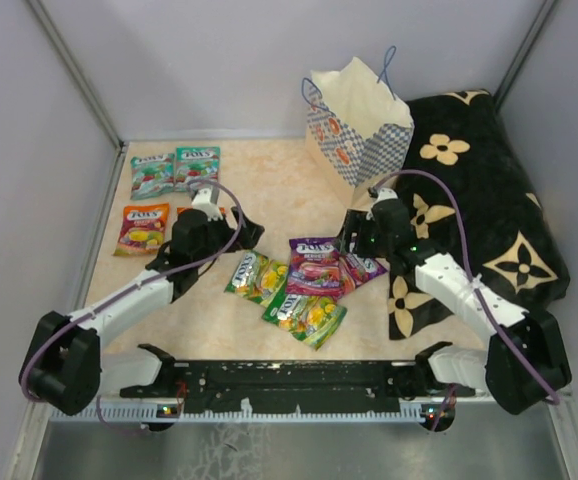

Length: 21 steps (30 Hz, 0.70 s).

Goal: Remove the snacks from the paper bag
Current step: Move the snack to the center of the board.

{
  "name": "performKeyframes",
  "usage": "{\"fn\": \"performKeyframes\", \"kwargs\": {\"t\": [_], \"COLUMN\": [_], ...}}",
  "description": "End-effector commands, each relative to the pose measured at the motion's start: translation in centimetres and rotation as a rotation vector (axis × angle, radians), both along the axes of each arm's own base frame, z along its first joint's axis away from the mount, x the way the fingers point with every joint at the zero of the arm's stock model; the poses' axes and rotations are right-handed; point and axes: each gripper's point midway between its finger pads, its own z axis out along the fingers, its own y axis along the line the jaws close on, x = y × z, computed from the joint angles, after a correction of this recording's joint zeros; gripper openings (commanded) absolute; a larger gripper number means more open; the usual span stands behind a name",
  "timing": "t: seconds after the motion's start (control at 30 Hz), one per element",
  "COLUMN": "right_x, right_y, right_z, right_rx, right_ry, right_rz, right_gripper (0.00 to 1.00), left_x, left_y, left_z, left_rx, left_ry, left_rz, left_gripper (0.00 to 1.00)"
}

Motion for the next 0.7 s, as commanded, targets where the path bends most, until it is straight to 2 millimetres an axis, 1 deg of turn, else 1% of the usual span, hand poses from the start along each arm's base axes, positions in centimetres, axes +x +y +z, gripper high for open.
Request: {"fn": "performKeyframes", "kwargs": {"t": [0.0, 0.07, 0.13, 0.23, 0.4, 0.53, 0.67], "right_x": [1.6, 1.9, 2.1, 2.5, 2.9, 3.0, 3.1], "right_y": [0.5, 0.9, 1.6, 2.2, 2.2, 3.0, 3.4], "right_z": [-0.3, -1.2, -2.1, -3.6, -6.0, -6.8, -7.5], "right_rx": [0.085, 0.096, 0.108, 0.117, 0.100, 0.125, 0.148], "right_ry": [0.008, 0.033, 0.054, 0.086, 0.133, 0.159, 0.180], "right_rz": [0.018, 0.036, 0.062, 0.072, 0.057, 0.074, 0.076], "right_gripper": [0.67, 0.63, 0.59, 0.56, 0.53, 0.47, 0.46], "left_x": [-2.5, -3.2, -3.8, -4.7, -6.2, -7.7, -8.3], "left_y": [-0.3, -0.3, -0.3, -0.4, -1.1, -2.5, -3.0], "left_z": [0.6, 0.4, 0.6, 1.4, 2.8, 3.7, 3.3], "left_rx": [-0.064, -0.063, -0.070, -0.089, -0.143, -0.214, -0.236], "left_ry": [0.021, 0.038, 0.043, 0.035, 0.048, 0.068, 0.091], "left_rz": [-0.062, -0.075, -0.088, -0.115, -0.172, -0.267, -0.303], "left_gripper": [0.99, 0.99, 0.99, 0.99, 0.99, 1.00, 0.99]}}
